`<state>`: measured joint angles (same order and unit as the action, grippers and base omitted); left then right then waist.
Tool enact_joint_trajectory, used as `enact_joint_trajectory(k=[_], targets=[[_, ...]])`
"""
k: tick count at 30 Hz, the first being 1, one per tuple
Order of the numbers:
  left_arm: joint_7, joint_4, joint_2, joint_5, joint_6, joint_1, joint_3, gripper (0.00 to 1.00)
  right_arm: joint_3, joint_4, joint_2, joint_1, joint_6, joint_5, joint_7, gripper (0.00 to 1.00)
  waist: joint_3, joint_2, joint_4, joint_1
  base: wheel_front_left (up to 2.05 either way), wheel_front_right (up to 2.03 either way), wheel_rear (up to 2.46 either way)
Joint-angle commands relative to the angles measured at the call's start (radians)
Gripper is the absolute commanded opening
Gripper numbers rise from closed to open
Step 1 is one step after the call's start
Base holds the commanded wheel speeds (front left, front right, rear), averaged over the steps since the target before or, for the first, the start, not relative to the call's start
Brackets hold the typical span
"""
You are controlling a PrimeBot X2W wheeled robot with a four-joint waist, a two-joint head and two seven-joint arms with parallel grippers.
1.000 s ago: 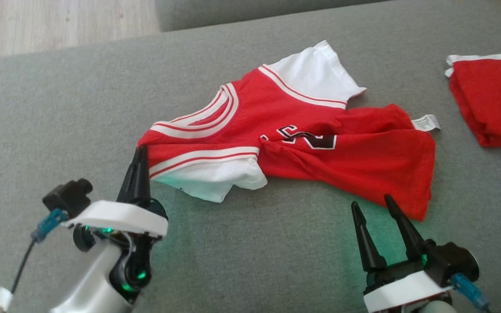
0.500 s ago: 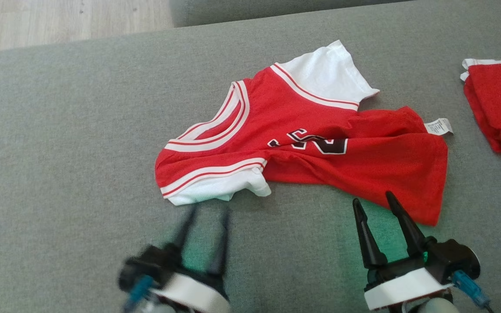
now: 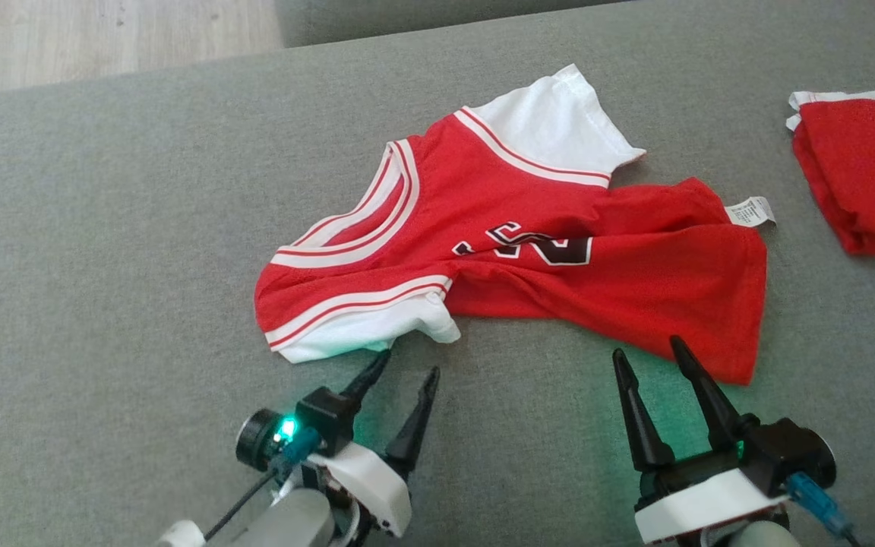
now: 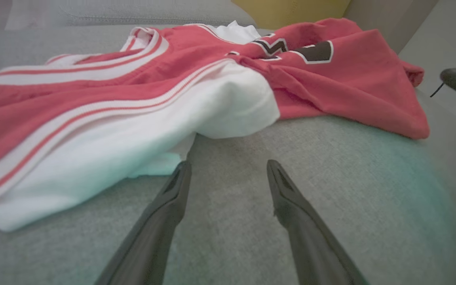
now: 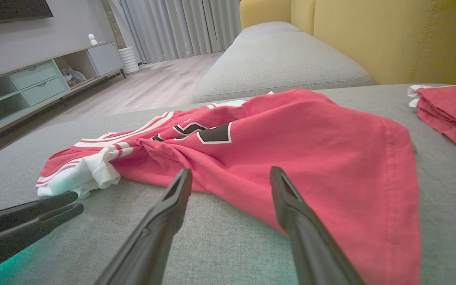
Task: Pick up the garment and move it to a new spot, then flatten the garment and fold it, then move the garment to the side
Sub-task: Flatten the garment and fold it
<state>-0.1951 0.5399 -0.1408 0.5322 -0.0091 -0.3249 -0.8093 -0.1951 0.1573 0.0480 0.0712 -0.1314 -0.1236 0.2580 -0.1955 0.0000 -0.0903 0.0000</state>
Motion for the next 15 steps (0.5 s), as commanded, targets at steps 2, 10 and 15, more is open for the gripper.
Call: enact_joint_trajectory(k=[2,10,15], targets=[[-0.020,0.006,0.003,-0.014,0.006,-0.041,0.025,1.00,-0.021,-0.027,0.016,-0.030,0.001,-0.007,0.004,1.00,-0.002,0.0000,-0.004,0.0000,0.00,0.00,0.00],[-0.057,0.082,0.013,-0.036,0.016,-0.087,0.048,1.00,-0.027,-0.019,0.015,-0.022,0.001,-0.005,0.004,1.00,0.013,0.0000,-0.014,0.0000,0.00,0.00,0.00],[-0.063,0.117,0.018,-0.049,0.021,-0.097,0.050,1.00,-0.034,-0.018,0.014,-0.019,0.001,-0.004,0.004,1.00,0.026,0.0000,-0.018,0.0000,0.00,0.00,0.00]])
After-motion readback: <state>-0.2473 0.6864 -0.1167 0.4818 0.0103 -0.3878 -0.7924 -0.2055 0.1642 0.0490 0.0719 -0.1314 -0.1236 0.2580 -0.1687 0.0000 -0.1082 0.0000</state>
